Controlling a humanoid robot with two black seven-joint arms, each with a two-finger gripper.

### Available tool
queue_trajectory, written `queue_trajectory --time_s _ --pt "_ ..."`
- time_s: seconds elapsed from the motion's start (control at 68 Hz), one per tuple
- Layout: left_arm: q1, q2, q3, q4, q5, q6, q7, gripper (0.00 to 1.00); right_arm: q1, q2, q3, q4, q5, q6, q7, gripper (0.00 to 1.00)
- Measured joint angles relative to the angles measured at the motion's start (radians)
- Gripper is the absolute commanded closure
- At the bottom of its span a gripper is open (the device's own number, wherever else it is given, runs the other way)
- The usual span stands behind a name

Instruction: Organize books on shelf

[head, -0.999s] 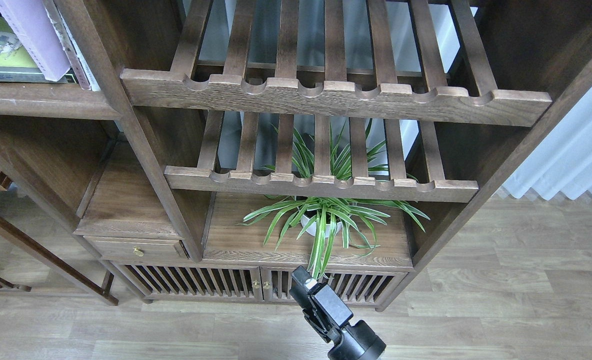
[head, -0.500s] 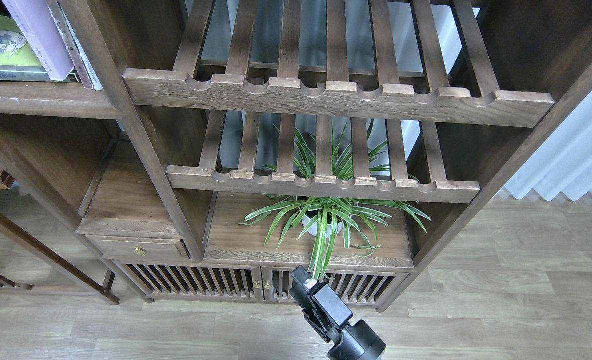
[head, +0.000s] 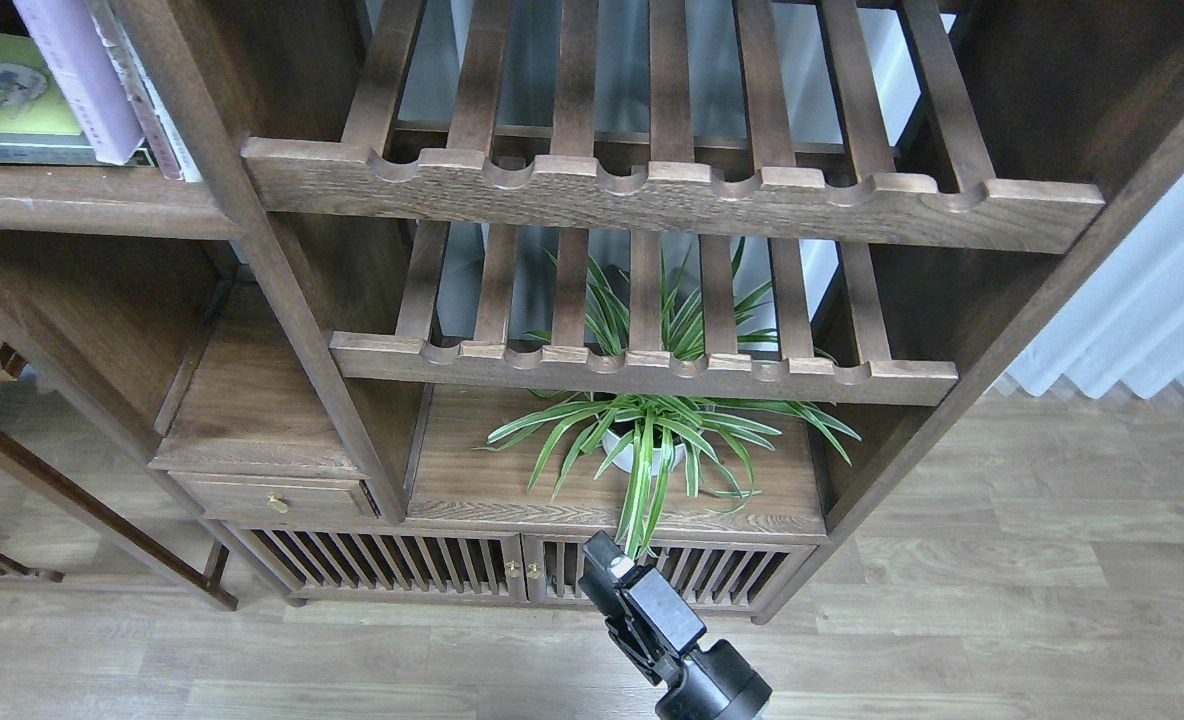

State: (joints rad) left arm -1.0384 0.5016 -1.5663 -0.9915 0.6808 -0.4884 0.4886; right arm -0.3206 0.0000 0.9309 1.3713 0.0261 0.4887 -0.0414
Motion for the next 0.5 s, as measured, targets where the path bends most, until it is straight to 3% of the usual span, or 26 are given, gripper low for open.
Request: queue_trajectory --time_s 0.25,0.5 --pt "-0.001 -0.013 -0.016 0.096 -0.089 -0.001 -0.001 0.94 0.0 0.0 0.0 0.0 0.0 0.0 0.0 0.0" --pt "0.001 -0.032 -0.015 0.111 -0.106 -0.001 -0.001 0.69 -0.001 0.0 -0.001 0.0 0.0 0.0 0.001 0.0"
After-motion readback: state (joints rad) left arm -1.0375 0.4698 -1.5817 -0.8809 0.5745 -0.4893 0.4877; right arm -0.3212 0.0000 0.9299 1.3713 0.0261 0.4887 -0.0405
